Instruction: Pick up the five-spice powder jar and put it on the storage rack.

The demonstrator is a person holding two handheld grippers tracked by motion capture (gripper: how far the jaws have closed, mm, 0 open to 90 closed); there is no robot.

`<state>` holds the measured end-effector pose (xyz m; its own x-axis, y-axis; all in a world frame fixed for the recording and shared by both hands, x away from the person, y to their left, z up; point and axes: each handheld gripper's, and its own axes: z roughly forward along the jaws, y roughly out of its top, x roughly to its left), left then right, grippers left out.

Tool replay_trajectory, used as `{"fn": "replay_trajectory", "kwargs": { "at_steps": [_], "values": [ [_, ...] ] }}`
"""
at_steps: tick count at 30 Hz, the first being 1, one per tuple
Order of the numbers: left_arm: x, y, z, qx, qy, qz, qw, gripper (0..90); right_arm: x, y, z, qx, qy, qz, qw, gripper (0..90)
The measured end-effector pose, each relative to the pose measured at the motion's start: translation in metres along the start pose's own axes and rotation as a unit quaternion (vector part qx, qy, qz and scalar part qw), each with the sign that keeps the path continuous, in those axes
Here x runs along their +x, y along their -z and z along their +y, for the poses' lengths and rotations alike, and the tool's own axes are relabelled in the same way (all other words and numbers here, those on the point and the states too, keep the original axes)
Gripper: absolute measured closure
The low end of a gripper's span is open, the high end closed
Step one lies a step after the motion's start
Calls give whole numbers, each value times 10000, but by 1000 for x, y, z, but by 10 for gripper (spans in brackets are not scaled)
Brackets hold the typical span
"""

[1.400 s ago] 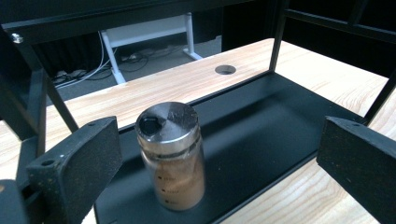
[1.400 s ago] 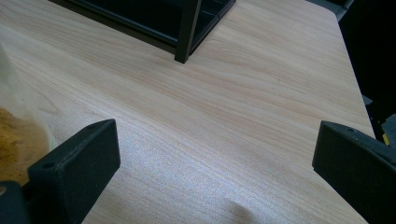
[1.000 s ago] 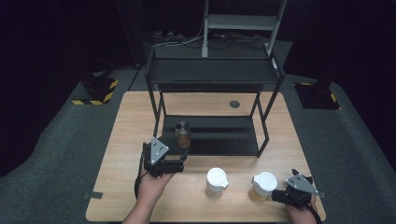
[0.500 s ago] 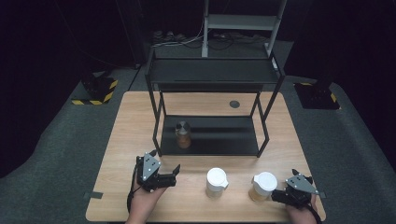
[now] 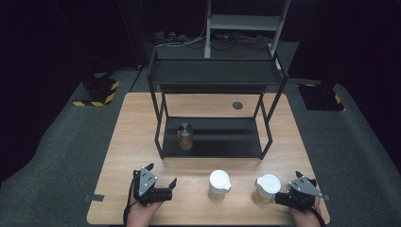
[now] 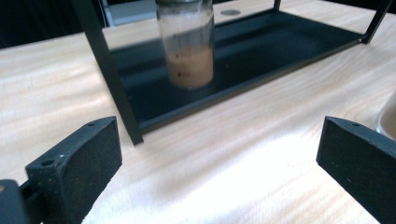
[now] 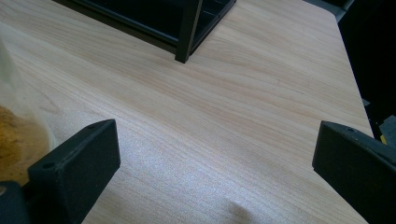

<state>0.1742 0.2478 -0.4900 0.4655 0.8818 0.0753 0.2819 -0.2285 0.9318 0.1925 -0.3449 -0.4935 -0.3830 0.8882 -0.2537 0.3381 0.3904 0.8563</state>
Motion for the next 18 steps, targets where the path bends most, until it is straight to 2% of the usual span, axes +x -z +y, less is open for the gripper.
{"fn": "replay_trajectory", "kwargs": {
  "at_steps": [6, 7, 9, 14, 18],
  "values": [
    [1, -1, -12, 191, -40, -43, 9998, 4, 1, 0, 0, 11, 3, -21, 10000, 3],
    [1, -1, -11, 247, -59, -46, 9997, 5, 1, 0, 1, 15, 7, -23, 10000, 2],
    [0, 0, -13, 205, -146, -29, 9997, 4, 2, 0, 1, 28, 7, -42, 10000, 2],
    [-5, -2, -7, 387, -380, 14, 9985, 4, 3, -1, 2, 54, 46, -58, 10000, 2],
    [-8, 0, -9, 360, -401, 65, 9985, 9, 4, 0, 1, 26, 63, -66, 10000, 2]
  ]
}}
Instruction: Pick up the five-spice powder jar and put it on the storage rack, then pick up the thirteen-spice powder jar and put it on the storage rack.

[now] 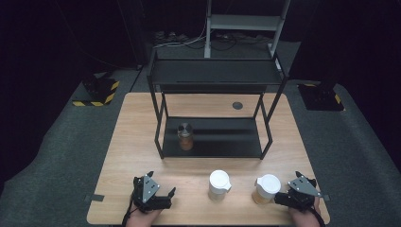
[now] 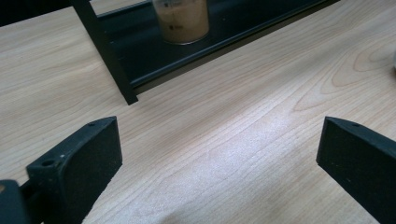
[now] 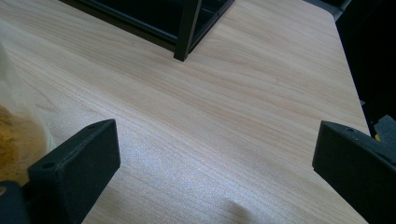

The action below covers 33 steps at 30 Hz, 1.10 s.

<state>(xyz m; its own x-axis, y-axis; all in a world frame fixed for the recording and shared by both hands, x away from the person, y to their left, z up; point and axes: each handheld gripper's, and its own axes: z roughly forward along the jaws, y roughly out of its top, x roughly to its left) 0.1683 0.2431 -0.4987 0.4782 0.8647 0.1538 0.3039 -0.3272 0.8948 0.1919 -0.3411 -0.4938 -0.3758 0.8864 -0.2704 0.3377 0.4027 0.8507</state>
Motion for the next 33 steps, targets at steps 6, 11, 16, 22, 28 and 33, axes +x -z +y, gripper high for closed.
{"fn": "replay_trajectory", "kwargs": {
  "at_steps": [6, 11, 16, 22, 28, 33],
  "values": [
    [-1, 0, 1, 13, -131, -40, 9999, 10, 0, 0, -1, -29, 75, 35, 10000, 2],
    [-7, -1, 1, 32, -421, -37, 9991, 10, -1, 1, -2, -58, 135, 79, 9999, 1],
    [-10, -2, 4, 108, -551, -17, 9984, 10, -3, 2, -4, -117, 37, 94, 9999, 0],
    [-11, -3, 6, 154, -664, -58, 9977, 10, -4, 4, -8, -215, -127, 57, 9997, 0],
    [-9, -3, 6, 160, -681, -107, 9975, 10, -8, 7, -11, -285, -212, 63, 9993, 0],
    [-11, -3, 6, 160, -740, -110, 9971, 10, -10, 11, -10, -338, -255, 82, 9991, 0]
  ]
}}
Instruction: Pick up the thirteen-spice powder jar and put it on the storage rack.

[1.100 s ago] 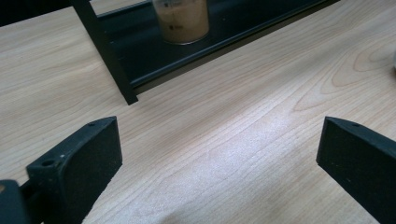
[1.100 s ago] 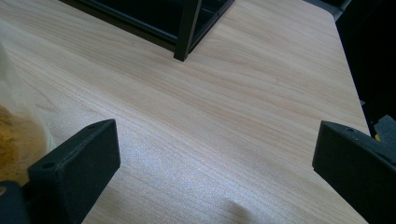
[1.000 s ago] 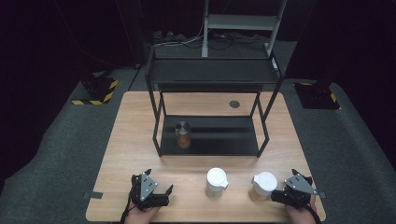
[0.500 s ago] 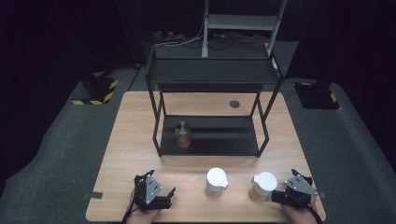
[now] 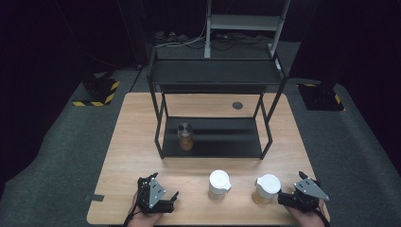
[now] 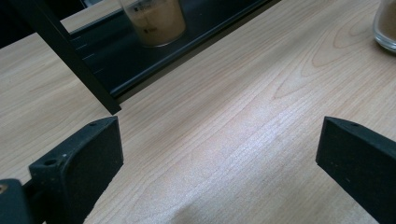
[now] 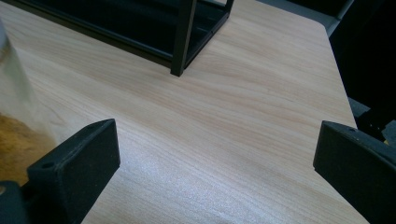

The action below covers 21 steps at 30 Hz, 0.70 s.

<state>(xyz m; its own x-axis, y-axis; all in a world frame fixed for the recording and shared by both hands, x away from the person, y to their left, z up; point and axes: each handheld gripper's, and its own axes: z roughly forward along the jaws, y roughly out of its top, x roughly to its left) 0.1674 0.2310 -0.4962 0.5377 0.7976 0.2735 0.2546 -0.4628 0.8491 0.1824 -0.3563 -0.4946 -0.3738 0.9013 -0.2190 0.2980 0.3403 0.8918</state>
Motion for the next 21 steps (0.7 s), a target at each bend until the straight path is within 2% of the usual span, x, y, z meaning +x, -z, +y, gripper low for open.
{"fn": "replay_trajectory", "kwargs": {
  "at_steps": [5, 12, 21],
  "values": [
    [-2, -1, 2, 53, -107, 12, 9999, 11, -1, 5, 3, -35, 54, -9, 10000, 0],
    [-3, -1, 3, 68, -154, 9, 9999, 10, -3, 12, 7, -165, 89, 25, 9998, 1],
    [-2, -1, 3, 68, -193, -30, 9998, 11, -3, 25, 12, -365, -17, -11, 9993, 0]
  ]
}}
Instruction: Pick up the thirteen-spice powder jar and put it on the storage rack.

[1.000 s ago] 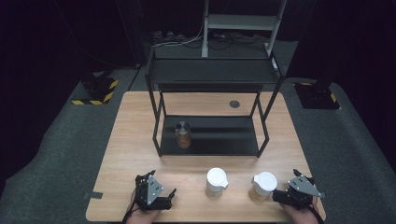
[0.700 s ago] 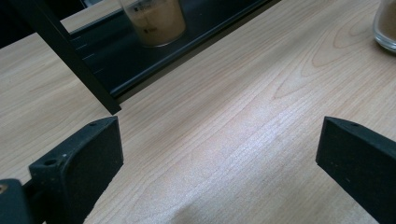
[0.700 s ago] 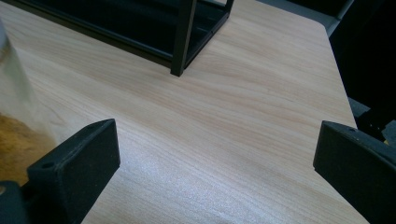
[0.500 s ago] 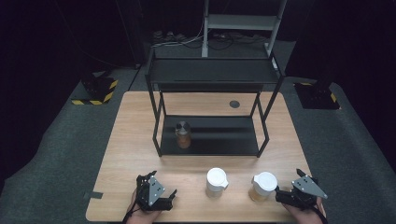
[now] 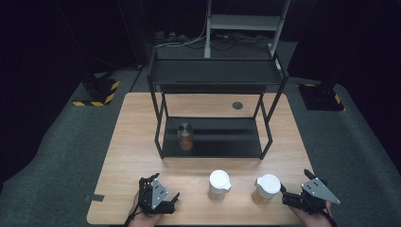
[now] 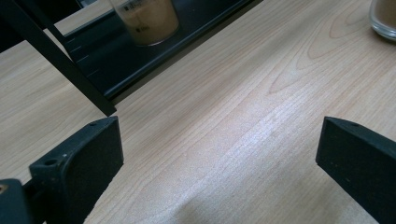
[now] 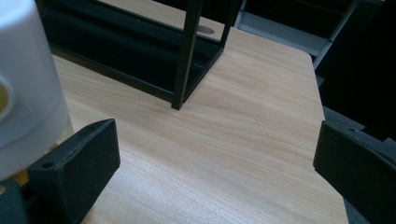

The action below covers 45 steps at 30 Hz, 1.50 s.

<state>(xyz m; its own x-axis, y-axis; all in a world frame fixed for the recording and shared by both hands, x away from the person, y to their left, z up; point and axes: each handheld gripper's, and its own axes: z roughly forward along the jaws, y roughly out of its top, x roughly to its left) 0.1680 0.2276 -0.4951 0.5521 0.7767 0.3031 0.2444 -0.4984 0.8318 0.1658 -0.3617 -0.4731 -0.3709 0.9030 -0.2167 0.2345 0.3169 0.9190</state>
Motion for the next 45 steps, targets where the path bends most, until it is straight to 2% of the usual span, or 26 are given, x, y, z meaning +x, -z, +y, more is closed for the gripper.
{"fn": "replay_trajectory", "kwargs": {
  "at_steps": [11, 23, 33, 45],
  "values": [
    [1, 0, -1, -16, -17, -29, 10000, 11, -2, 13, 8, -112, -135, -58, 9998, 0],
    [1, 0, 0, -9, -38, -44, 10000, 11, 3, 29, 21, -434, -141, -5, 9990, 0],
    [1, 0, -1, -20, -43, -56, 10000, 11, 13, 40, 32, -756, -59, 249, 9968, 0],
    [2, 0, -1, -43, -23, -81, 10000, 11, 31, 34, 39, -836, 33, 665, 9943, 0]
  ]
}}
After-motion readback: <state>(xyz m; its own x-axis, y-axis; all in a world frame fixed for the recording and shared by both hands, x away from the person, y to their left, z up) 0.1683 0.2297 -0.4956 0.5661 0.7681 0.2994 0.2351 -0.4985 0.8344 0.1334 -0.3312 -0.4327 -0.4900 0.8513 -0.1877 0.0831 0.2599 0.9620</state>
